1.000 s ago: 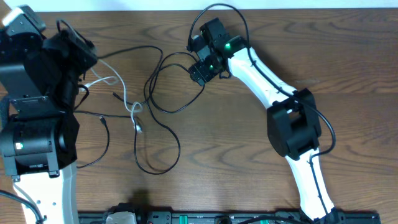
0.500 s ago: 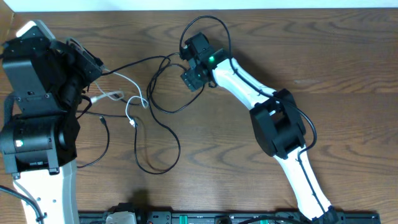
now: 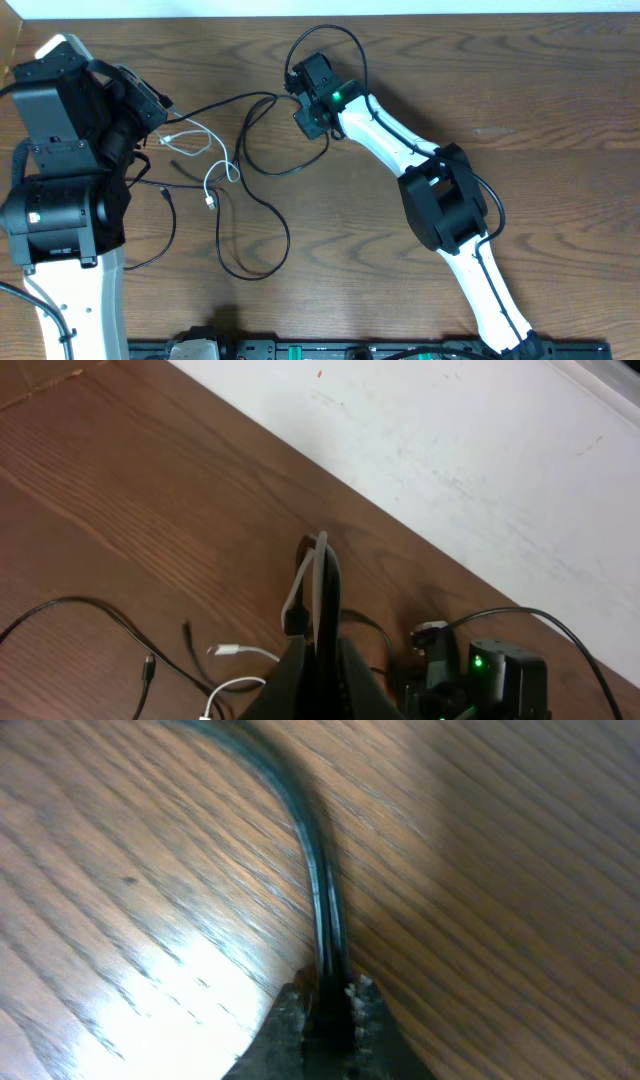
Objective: Untangle cables
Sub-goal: 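Pull the black cable to the far right with the right gripper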
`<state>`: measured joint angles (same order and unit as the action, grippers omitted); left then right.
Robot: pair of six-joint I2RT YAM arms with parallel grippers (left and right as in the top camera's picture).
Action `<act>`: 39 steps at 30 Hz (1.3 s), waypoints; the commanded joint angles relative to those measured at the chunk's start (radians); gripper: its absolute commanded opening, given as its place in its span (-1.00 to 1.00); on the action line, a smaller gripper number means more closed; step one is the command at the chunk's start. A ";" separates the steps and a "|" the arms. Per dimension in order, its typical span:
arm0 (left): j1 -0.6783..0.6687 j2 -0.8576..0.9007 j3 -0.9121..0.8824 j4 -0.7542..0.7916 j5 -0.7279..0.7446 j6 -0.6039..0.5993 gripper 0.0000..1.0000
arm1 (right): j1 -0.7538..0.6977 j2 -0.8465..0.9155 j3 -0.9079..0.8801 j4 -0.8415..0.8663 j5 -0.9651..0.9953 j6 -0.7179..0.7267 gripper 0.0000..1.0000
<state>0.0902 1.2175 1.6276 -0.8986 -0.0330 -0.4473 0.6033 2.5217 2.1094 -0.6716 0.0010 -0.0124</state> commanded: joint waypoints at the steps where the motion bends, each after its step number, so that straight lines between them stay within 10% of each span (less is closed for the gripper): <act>1: 0.005 0.002 0.014 -0.002 -0.013 0.009 -0.85 | -0.043 0.040 0.012 -0.078 0.102 0.084 -0.98; 29: 0.005 0.005 0.014 0.010 -0.013 0.009 -0.85 | -1.012 -0.160 0.143 -0.444 0.111 0.105 -0.98; 39: 0.005 0.031 0.014 0.010 -0.002 0.005 -0.85 | -1.126 -0.160 0.297 -0.456 0.220 0.104 -0.98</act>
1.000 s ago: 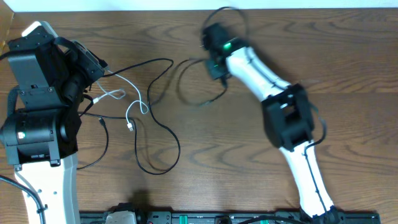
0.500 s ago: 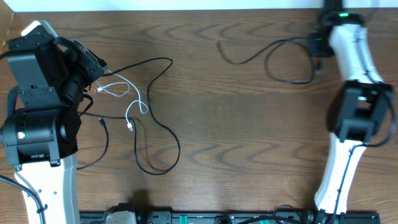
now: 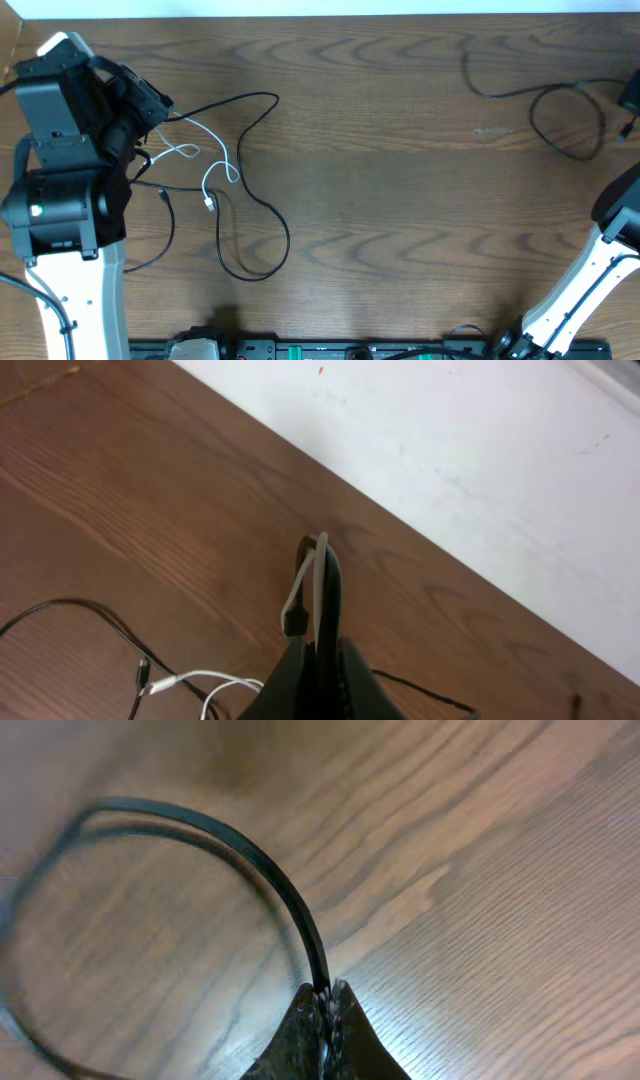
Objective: Untangle cables
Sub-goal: 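Pull the black cable to the far right with the right gripper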
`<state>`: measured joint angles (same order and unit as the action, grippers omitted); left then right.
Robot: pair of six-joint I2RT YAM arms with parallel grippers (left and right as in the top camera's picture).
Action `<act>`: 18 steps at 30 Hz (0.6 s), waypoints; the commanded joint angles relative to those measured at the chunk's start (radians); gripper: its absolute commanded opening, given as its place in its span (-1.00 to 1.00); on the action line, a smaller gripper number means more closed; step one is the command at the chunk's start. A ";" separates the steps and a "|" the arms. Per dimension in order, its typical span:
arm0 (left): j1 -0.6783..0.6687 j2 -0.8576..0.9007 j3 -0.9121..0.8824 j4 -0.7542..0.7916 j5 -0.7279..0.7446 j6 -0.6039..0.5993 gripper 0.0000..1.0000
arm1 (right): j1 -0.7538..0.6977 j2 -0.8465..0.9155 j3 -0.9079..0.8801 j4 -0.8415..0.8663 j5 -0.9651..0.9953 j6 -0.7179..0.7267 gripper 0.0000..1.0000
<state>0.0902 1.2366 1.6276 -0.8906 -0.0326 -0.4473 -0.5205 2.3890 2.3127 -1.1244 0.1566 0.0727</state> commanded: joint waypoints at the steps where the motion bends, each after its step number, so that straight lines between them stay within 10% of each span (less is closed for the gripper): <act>1: 0.005 0.015 0.014 0.002 -0.002 0.005 -0.85 | -0.005 -0.027 0.112 -0.006 0.073 0.022 -0.98; 18: 0.004 0.044 0.014 0.023 -0.001 -0.003 -0.85 | -0.072 -0.049 0.611 0.003 0.233 0.073 -0.98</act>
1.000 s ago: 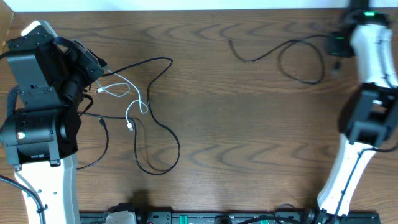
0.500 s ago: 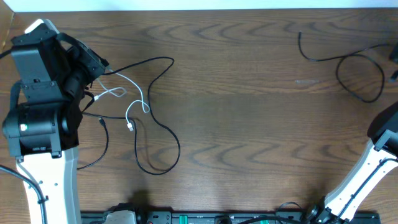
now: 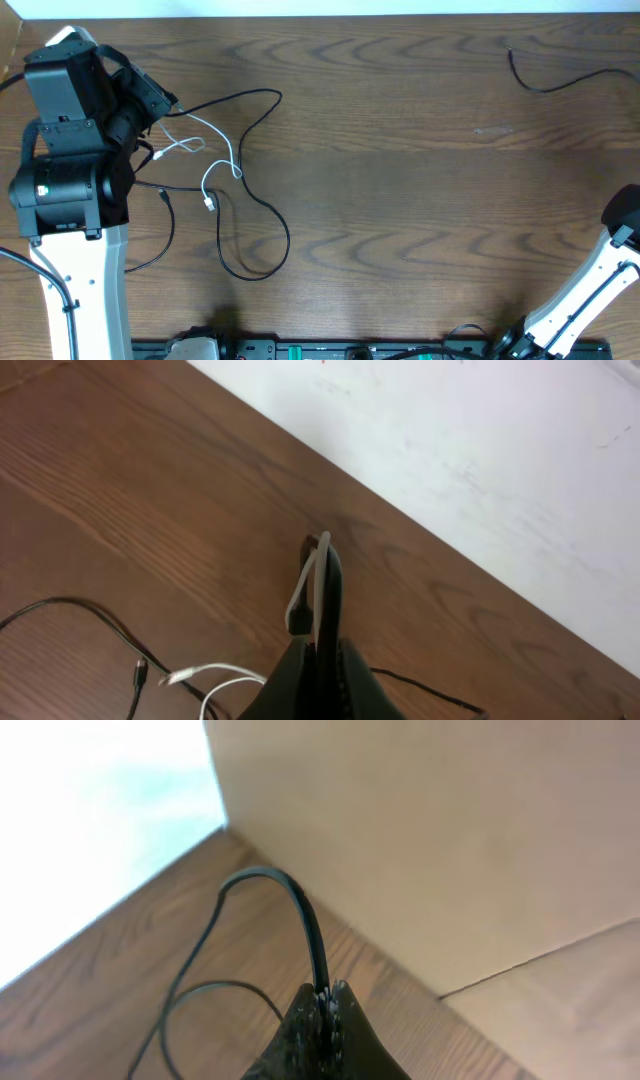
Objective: Untangle cables
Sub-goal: 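Pull the black cable to the far right with the right gripper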
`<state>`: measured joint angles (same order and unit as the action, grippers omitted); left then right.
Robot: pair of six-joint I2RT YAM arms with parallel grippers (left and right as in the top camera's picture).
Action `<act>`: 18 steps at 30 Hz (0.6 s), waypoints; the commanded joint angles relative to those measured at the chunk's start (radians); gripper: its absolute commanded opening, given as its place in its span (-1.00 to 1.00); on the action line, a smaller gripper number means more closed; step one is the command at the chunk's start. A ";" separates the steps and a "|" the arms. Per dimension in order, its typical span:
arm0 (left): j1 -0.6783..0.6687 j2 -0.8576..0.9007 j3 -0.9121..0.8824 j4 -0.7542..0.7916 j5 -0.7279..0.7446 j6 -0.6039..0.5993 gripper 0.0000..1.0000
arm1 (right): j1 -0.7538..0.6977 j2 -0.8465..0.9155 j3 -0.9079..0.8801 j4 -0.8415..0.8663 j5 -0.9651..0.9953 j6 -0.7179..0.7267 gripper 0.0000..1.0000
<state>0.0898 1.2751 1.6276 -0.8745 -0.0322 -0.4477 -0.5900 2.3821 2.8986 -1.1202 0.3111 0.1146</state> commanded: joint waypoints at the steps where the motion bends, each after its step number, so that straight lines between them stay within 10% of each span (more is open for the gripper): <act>1: 0.004 0.005 0.014 0.009 -0.002 -0.006 -0.85 | -0.005 -0.050 0.025 -0.002 0.095 0.031 -0.98; 12: 0.004 0.008 0.014 0.020 0.025 -0.017 -0.85 | -0.011 -0.042 -0.130 0.029 -0.166 -0.154 -0.89; 14: 0.004 0.012 0.014 0.019 0.026 -0.017 -0.85 | -0.010 -0.040 -0.199 0.052 -0.257 -0.209 -0.41; 16: 0.004 0.015 0.014 0.020 0.048 -0.017 -0.85 | -0.008 -0.040 -0.261 0.067 -0.297 -0.237 0.63; 18: 0.004 0.019 0.014 0.021 0.051 -0.017 -0.85 | -0.001 -0.040 -0.304 0.069 -0.295 -0.237 0.99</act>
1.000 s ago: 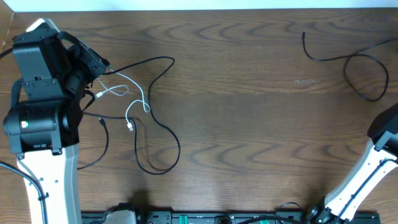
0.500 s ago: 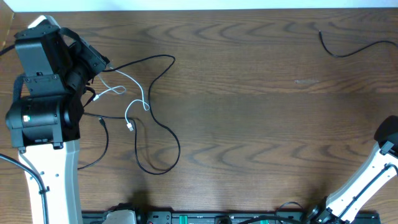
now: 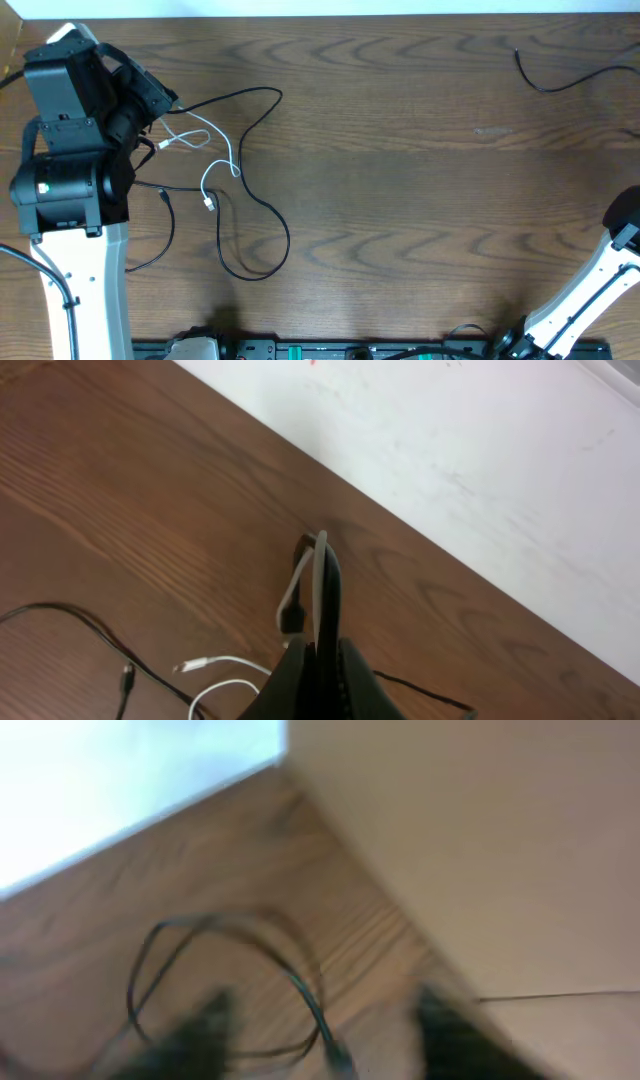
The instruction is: Untangle cables
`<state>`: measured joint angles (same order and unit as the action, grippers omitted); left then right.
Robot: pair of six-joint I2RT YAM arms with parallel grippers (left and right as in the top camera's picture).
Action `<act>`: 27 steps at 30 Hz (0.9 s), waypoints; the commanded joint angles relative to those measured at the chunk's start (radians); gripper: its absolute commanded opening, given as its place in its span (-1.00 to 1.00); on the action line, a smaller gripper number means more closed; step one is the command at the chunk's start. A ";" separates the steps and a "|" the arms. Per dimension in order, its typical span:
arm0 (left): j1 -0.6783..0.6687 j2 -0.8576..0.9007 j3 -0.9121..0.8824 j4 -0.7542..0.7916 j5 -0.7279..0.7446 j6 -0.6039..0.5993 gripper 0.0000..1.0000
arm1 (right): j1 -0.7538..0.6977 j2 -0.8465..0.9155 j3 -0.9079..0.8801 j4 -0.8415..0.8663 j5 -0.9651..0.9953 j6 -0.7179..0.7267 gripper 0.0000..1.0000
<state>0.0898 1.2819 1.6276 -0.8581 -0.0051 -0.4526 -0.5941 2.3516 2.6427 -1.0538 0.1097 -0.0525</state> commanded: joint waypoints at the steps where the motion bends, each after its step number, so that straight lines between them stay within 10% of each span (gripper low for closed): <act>1: 0.004 0.014 0.014 0.004 0.024 -0.012 -0.85 | 0.006 -0.010 -0.063 0.002 -0.094 -0.069 0.99; 23: -0.130 0.084 0.012 -0.029 0.024 -0.011 -0.85 | 0.283 -0.010 -0.388 0.065 -0.311 -0.166 0.99; 27: -0.189 0.136 0.012 -0.023 0.024 -0.012 -0.85 | 0.330 -0.010 -0.472 0.146 -0.311 -0.182 0.60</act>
<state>-0.0658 1.3838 1.6276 -0.8837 0.0204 -0.4667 -0.2810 2.3550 2.2185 -0.9379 -0.1947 -0.2073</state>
